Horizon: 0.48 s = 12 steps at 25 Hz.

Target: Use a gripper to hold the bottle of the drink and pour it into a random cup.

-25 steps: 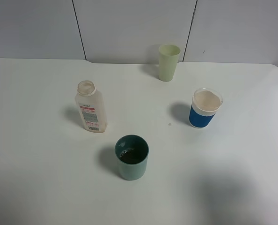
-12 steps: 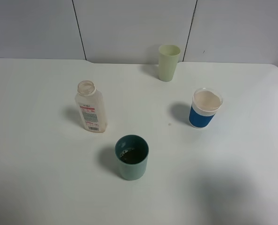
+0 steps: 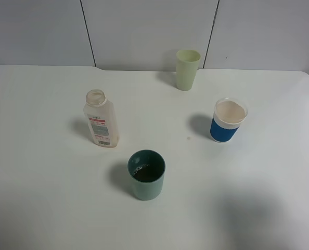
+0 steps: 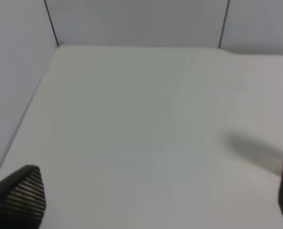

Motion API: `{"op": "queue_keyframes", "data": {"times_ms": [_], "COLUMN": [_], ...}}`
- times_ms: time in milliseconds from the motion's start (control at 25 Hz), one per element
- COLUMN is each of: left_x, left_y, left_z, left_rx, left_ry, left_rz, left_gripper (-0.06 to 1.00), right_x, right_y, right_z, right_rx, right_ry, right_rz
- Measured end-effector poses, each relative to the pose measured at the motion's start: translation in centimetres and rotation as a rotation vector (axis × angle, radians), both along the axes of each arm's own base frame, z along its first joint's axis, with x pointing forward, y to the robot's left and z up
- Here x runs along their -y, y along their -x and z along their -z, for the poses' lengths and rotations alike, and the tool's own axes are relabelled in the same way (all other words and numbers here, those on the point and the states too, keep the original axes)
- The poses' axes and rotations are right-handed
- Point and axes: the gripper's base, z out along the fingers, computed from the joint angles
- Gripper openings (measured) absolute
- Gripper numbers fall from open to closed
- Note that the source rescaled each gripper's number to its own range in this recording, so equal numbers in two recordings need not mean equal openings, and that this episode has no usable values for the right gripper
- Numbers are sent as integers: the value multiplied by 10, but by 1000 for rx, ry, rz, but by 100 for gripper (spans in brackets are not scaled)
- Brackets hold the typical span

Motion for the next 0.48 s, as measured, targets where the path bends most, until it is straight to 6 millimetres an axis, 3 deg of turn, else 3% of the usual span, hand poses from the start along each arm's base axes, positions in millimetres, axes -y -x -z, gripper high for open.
{"op": "queue_keyframes", "data": {"times_ms": [200, 480], "left_x": [4, 8], "left_y": [6, -2], "left_z": [28, 51], "left_rx": [-6, -82], "left_ry": [41, 77], "left_rz": [34, 63], "left_gripper": [100, 100], "right_x": [0, 0], "right_y": [0, 0], "right_z": [0, 0], "right_rx": [0, 0], "right_ry": [0, 0], "right_rz": [0, 0]}}
